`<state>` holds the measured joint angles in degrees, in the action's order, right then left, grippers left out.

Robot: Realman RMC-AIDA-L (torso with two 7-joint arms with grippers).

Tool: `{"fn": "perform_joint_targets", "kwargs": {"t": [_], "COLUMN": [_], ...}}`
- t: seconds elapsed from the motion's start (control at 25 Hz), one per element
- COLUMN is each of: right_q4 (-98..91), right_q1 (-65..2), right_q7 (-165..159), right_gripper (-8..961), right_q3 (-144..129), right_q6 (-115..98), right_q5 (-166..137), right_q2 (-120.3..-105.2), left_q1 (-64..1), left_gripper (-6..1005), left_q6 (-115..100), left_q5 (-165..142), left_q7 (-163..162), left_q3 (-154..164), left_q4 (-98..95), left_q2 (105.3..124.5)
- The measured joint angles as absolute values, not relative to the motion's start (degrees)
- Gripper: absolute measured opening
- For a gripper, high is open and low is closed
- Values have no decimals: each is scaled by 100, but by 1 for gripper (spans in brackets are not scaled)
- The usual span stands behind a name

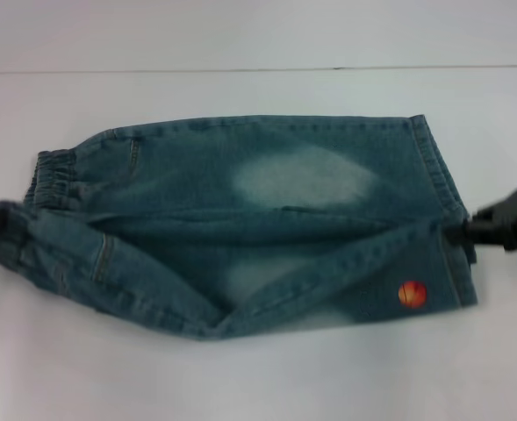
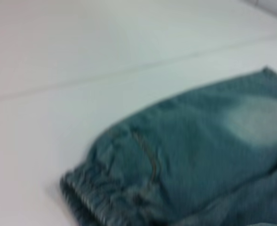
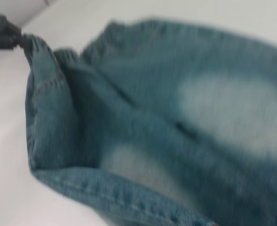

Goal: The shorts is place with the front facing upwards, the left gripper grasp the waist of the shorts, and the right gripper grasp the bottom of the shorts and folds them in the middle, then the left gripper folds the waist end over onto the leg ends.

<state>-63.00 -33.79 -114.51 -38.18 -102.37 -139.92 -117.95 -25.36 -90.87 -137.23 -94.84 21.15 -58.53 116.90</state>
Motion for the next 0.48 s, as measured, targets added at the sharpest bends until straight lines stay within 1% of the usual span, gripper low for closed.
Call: {"fn": "perform_joint_targets", "kwargs": {"t": [0.32, 0.48], "right_q4": [-6529, -6549], "right_q1": [-3345, -3324], "right_q7": [-11061, -10903], "right_gripper": [39, 38], "right_q3": [-3591, -3396], "right_q6": [-9785, -9359], "right_q5": [-13318, -12966], "right_q2": [-11799, -11798], "left_q1": [-2627, -2657], "left_gripper": [57, 57], "left_q6": [-8976, -8701], "left_q5": [-13063, -12866], "left_q7": [-10004, -10186], "left_q3": [2057, 1990], "left_q4": [-5942, -5974], "left_q2": [11670, 11721]}}
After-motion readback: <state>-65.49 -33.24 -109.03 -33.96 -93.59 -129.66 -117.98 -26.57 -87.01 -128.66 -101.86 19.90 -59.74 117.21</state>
